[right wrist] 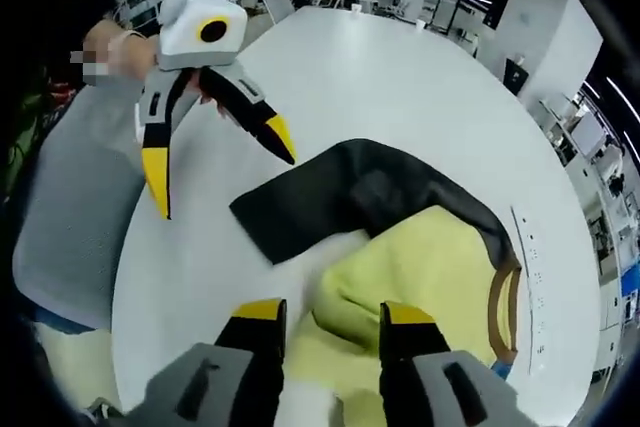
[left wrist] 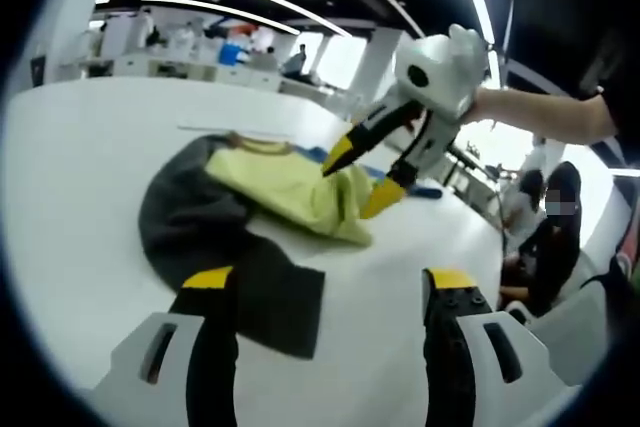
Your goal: Fold the garment on the visible template until the final outline fits inside the template.
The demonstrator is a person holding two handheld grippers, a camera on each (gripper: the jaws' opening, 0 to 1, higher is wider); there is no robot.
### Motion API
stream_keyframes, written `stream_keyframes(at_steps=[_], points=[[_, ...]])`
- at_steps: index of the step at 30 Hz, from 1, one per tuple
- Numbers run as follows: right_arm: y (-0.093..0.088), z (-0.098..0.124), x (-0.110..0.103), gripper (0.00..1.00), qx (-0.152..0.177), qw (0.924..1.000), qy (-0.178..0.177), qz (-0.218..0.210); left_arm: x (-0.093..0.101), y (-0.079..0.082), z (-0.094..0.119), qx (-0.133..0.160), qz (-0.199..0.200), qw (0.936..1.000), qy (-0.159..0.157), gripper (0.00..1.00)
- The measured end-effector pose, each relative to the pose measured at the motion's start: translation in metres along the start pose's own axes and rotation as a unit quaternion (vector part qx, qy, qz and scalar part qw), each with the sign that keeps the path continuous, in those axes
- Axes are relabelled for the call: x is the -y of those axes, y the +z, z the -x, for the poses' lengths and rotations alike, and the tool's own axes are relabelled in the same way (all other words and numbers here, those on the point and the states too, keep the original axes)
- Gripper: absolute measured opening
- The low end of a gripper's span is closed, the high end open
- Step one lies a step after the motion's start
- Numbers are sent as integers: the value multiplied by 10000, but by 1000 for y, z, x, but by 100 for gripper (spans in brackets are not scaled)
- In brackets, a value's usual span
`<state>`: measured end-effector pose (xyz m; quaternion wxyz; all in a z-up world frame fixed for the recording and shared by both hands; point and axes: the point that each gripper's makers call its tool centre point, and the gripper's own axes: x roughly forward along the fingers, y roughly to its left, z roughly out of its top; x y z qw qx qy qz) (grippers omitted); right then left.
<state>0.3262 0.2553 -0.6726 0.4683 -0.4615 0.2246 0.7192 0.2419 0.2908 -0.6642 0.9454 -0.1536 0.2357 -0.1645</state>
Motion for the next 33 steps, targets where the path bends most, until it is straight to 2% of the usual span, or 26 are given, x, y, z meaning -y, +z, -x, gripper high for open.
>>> stream_keyframes(at_steps=[3, 8, 21, 24, 29, 33], points=[[1, -7, -3, 31, -74, 9999, 48, 123, -1, -1, 0, 2, 15, 10000, 9, 71], [-3, -19, -4, 23, -300, 9990, 73, 333, 0, -1, 0, 4, 25, 10000, 4, 71], [-14, -27, -1, 9, -468, 9987, 118, 153, 0, -1, 2, -1, 36, 10000, 27, 71], [-16, -26, 0, 1, -508, 9986, 119, 127, -1, 0, 3, 7, 38, 10000, 34, 71], [-15, -24, 0, 0, -462, 9988, 135, 34, -2, 0, 3, -2, 41, 10000, 45, 71], [-8, -18, -1, 0, -299, 9992, 182, -187, -1, 0, 2, -10, 45, 10000, 28, 71]])
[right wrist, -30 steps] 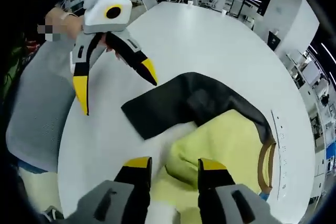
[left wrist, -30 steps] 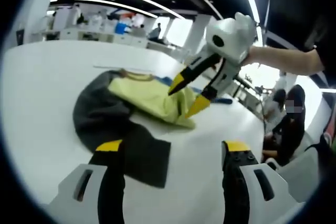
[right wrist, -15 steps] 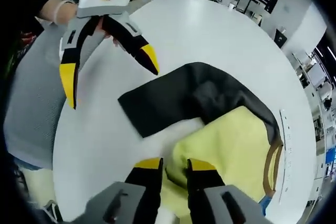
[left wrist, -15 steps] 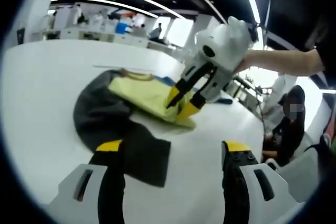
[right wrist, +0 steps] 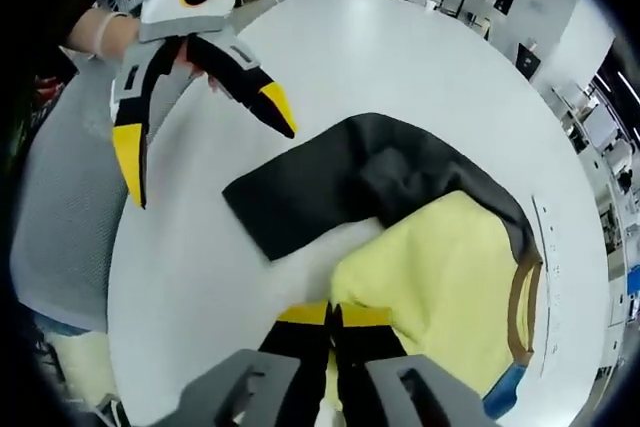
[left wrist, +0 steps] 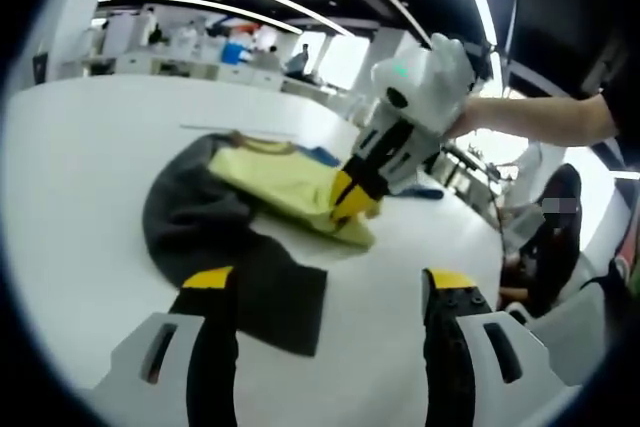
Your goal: Fold the garment on the visible template until the final outline fits inside the template.
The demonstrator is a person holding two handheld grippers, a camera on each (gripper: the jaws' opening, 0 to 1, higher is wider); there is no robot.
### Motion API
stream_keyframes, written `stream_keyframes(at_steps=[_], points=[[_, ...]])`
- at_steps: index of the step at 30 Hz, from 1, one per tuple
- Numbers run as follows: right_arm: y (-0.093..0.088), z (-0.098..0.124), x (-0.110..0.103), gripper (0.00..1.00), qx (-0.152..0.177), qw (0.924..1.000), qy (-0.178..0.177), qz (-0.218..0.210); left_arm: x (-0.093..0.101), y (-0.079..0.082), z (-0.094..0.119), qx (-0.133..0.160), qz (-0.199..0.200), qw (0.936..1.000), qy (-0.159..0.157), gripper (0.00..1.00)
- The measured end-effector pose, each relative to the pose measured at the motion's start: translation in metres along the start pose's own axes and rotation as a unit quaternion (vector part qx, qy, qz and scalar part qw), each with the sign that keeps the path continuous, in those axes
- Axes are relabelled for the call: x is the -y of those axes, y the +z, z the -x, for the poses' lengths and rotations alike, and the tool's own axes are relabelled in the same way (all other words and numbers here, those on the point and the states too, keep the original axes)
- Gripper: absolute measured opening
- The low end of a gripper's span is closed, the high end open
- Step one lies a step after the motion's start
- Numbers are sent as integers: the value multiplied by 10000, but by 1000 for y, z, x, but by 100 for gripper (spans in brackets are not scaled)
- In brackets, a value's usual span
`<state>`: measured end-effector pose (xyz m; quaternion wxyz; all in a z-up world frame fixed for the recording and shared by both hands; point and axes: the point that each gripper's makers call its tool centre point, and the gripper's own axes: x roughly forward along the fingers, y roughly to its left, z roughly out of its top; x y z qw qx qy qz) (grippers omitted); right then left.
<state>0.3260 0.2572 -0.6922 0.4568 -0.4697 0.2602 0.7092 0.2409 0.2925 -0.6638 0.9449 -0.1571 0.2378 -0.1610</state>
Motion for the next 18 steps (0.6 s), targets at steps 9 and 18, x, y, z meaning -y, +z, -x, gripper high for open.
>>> stream_keyframes(at_steps=[9, 18], points=[[27, 17, 7, 0, 792, 9927, 110, -907, 4, 1, -5, 31, 67, 10000, -45, 71], [35, 43, 37, 0, 1609, 9666, 112, -1993, 4, 6, -9, 104, 185, 9997, -77, 66]])
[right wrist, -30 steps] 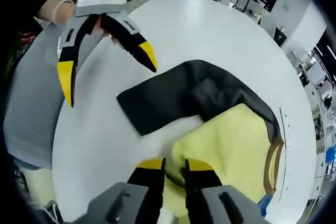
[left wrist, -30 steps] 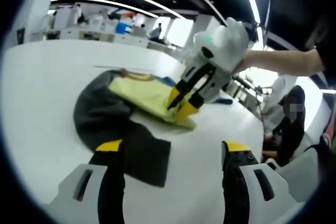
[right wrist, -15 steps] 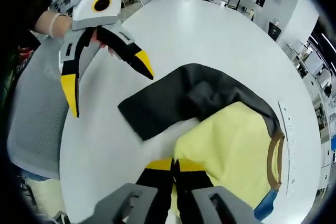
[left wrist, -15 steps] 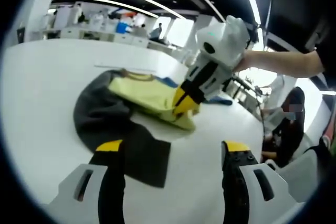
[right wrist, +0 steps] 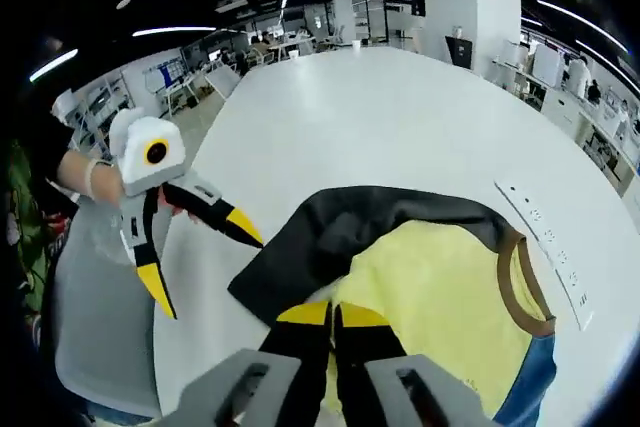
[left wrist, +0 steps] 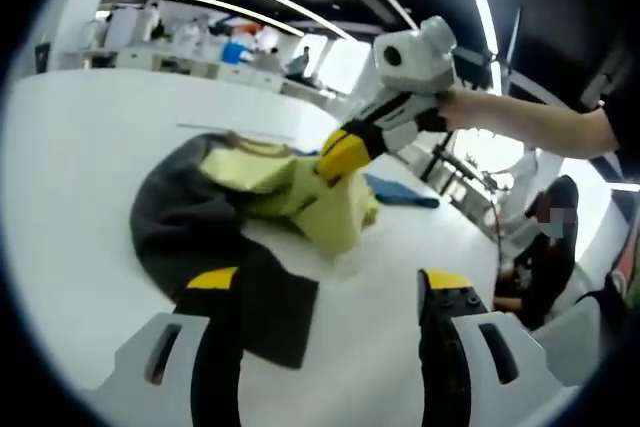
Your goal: Fold the garment on the visible template until the final outline fits inside the template.
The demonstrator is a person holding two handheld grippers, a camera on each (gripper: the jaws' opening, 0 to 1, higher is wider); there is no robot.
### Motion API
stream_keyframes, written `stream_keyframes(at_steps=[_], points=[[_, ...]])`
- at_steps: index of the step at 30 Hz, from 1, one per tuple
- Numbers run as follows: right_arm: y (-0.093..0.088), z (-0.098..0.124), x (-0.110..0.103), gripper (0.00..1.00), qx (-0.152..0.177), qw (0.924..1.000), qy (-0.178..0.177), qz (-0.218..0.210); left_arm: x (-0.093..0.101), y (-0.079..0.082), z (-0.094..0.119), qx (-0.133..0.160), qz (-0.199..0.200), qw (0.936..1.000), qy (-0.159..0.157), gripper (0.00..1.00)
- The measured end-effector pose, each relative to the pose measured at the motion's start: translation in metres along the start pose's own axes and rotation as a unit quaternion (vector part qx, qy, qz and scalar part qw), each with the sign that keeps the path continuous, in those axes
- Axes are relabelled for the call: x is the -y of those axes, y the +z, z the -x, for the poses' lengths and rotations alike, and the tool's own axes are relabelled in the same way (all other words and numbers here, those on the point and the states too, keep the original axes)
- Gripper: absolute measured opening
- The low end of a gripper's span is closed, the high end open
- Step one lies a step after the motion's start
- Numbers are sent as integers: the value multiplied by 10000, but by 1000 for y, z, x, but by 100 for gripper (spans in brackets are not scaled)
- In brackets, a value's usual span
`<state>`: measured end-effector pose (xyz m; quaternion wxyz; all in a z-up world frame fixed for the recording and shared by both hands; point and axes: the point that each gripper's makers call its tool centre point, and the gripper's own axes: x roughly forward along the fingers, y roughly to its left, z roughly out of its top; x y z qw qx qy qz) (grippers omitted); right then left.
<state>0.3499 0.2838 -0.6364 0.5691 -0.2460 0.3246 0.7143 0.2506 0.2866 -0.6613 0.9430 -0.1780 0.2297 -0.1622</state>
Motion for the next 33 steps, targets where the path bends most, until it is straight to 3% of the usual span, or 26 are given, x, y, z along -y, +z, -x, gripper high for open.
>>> stream_keyframes(at_steps=[7, 21, 27, 31, 33], points=[[3, 15, 21, 0, 392, 9972, -9, -635, 5, 5, -10, 79, 120, 9999, -66, 63], [-19, 37, 64, 0, 526, 9908, -388, -1184, 8, 18, -26, 208, 209, 9995, -116, 54], [-30, 46, 70, 0, 571, 9882, -572, -1304, 4, 29, -38, 278, 166, 9995, -49, 49], [-36, 48, 72, 0, 628, 9855, -615, -1448, -1, 27, -49, 122, -79, 9999, 82, 46], [-37, 48, 73, 0, 638, 9852, -611, -1472, -3, 26, -54, 88, -107, 9998, 134, 40]])
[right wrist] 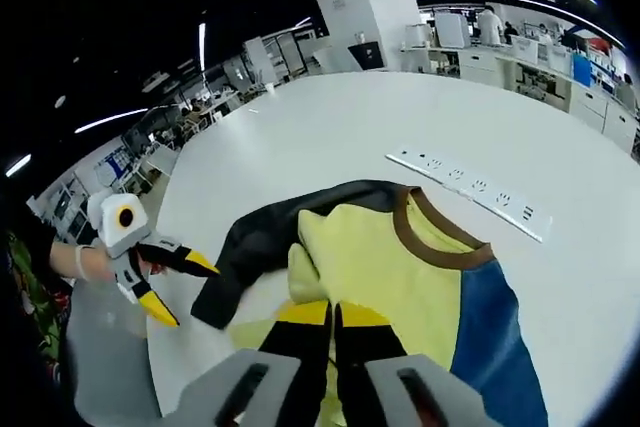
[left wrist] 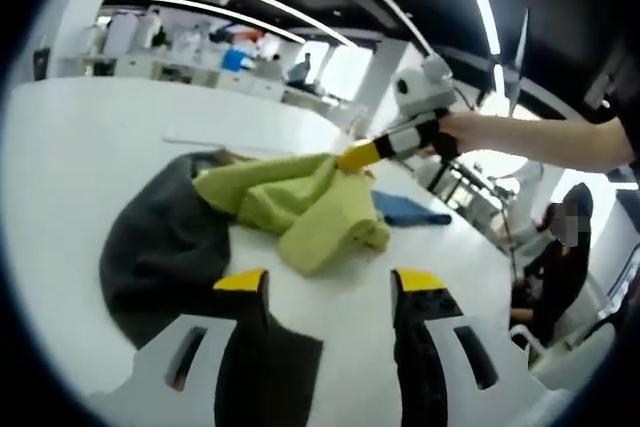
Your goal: Fold the garment on the visible template until the final outline fits inside the template.
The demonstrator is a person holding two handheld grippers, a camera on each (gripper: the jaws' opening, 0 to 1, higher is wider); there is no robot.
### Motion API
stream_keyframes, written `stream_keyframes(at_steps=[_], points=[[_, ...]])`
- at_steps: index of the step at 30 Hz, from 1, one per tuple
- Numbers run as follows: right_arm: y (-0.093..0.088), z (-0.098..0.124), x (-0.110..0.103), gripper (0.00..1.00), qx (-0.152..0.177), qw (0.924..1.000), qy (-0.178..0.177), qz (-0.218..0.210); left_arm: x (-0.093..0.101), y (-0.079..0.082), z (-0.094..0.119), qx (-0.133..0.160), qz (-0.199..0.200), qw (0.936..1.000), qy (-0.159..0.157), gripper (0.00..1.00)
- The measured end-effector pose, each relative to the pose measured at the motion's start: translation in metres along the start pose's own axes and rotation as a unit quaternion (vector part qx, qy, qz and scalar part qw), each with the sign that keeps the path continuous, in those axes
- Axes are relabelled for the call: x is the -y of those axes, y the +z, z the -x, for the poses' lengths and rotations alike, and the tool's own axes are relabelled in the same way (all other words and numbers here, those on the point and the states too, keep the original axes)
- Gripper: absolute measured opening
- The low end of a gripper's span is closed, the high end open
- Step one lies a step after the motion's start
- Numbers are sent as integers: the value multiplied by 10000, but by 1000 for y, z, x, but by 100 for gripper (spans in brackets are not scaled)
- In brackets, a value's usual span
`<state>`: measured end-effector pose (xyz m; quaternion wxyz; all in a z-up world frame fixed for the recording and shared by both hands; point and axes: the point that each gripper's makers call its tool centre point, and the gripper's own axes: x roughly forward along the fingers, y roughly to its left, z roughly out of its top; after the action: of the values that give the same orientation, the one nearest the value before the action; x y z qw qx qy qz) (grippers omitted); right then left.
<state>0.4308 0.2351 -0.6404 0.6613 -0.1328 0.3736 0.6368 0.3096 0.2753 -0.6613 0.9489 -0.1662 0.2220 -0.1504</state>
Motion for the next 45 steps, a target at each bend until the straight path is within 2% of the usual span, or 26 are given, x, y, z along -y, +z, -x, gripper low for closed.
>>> stream_keyframes(at_steps=[1, 3, 6, 14, 23, 30, 45], points=[[0, -1, 0, 0, 10, 10000, 3, -21, 0, -1, -5, -23, -120, 9999, -3, 37], [0, -2, 0, 0, 24, 10000, 20, -35, 0, -3, -14, -57, -55, 10000, -43, 33], [-1, -2, -1, 0, 24, 10000, 51, -32, -5, -7, -24, -139, -18, 9999, 59, 34], [-1, -1, 2, 0, 45, 9999, 135, -36, -22, -12, -46, -368, -41, 9990, 267, 28], [-2, 1, 12, 0, 64, 9997, 205, -79, -25, -15, -64, -484, 187, 9983, 270, 26], [-2, 1, 13, 0, 103, 9995, 290, -70, -23, -20, -73, -567, 260, 9977, 252, 23], [-7, 0, 12, 0, 68, 9994, 309, -105, -26, -25, -75, -646, 386, 9967, 294, 7]])
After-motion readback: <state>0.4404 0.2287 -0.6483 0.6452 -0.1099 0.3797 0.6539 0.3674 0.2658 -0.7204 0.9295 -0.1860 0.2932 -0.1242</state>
